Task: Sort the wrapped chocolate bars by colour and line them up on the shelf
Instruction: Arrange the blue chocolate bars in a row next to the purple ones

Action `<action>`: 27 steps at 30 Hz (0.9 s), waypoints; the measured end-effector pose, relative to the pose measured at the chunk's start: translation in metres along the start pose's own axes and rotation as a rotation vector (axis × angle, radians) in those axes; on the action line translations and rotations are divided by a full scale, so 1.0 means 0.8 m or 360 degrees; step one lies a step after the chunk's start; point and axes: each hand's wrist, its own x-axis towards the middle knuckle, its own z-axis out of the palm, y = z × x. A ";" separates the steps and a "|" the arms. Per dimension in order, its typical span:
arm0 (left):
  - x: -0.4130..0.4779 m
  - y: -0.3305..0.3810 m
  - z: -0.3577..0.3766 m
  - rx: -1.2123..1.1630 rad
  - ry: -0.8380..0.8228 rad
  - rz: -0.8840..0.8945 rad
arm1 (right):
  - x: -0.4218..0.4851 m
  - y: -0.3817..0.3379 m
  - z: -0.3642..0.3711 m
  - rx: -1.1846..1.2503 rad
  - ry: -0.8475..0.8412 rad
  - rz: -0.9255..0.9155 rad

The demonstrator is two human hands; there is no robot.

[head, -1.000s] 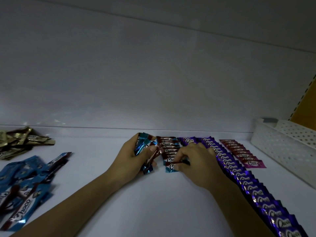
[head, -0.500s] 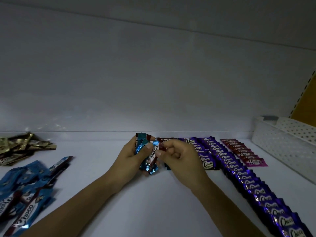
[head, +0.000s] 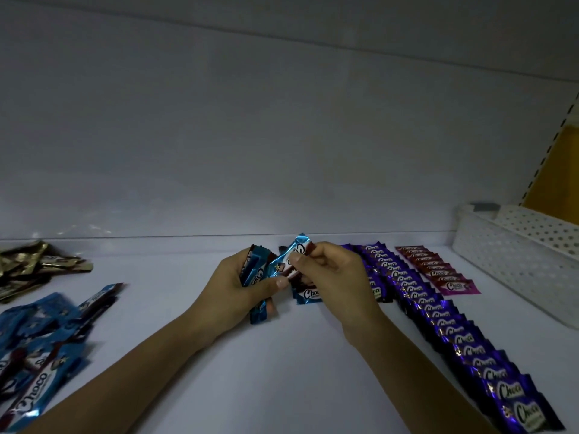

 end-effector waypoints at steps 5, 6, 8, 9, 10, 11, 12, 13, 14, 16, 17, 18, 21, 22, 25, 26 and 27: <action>-0.002 0.000 0.000 -0.0016 -0.0007 -0.0079 | 0.007 -0.009 -0.019 0.0135 0.0175 0.0112; -0.002 0.000 0.001 -0.0027 0.0031 -0.0081 | 0.008 -0.011 -0.027 0.0019 0.0179 0.0091; -0.001 0.000 0.000 -0.0017 0.0136 -0.0072 | 0.009 -0.009 -0.045 -0.0272 0.0089 0.0005; -0.001 0.000 0.000 -0.0035 0.0195 -0.0074 | 0.008 -0.008 -0.050 -0.0416 0.0033 -0.0025; 0.000 -0.001 -0.001 -0.0068 0.0249 -0.0084 | 0.008 -0.007 -0.054 -0.0573 -0.0009 -0.0043; 0.000 -0.002 -0.001 -0.0092 0.0285 -0.0094 | 0.009 -0.005 -0.057 -0.0741 -0.0041 -0.0052; 0.001 -0.002 -0.002 -0.0100 0.0306 -0.0105 | 0.009 -0.003 -0.058 -0.0900 -0.0074 -0.0064; 0.001 -0.003 -0.002 -0.0103 0.0318 -0.0111 | 0.010 -0.002 -0.059 -0.1012 -0.0121 -0.0080; 0.002 -0.003 -0.003 -0.0108 0.0329 -0.0116 | 0.011 -0.001 -0.060 -0.1074 -0.0190 -0.0094; 0.002 -0.004 -0.003 -0.0114 0.0340 -0.0142 | 0.010 0.001 -0.062 -0.1127 -0.0354 -0.0102; 0.003 -0.004 -0.003 -0.0107 0.0341 -0.0147 | 0.008 0.002 -0.062 -0.1153 -0.0427 -0.0116; 0.003 -0.005 -0.003 -0.0093 0.0340 -0.0147 | 0.008 0.003 -0.063 -0.1203 -0.0484 -0.0133; 0.003 -0.005 -0.002 -0.0079 0.0336 -0.0142 | 0.008 0.006 -0.061 -0.1384 -0.0520 -0.0230; 0.003 -0.005 -0.002 -0.0078 0.0332 -0.0140 | 0.008 0.006 -0.059 -0.1408 -0.0499 -0.0272; 0.003 -0.005 -0.003 -0.0030 0.0305 -0.0131 | 0.009 0.007 -0.055 -0.1493 -0.0421 -0.0368; 0.002 -0.005 -0.003 -0.0027 0.0296 -0.0129 | 0.009 0.008 -0.054 -0.1521 -0.0401 -0.0383; 0.002 -0.005 -0.003 -0.0031 0.0289 -0.0128 | 0.010 0.009 -0.053 -0.1536 -0.0389 -0.0391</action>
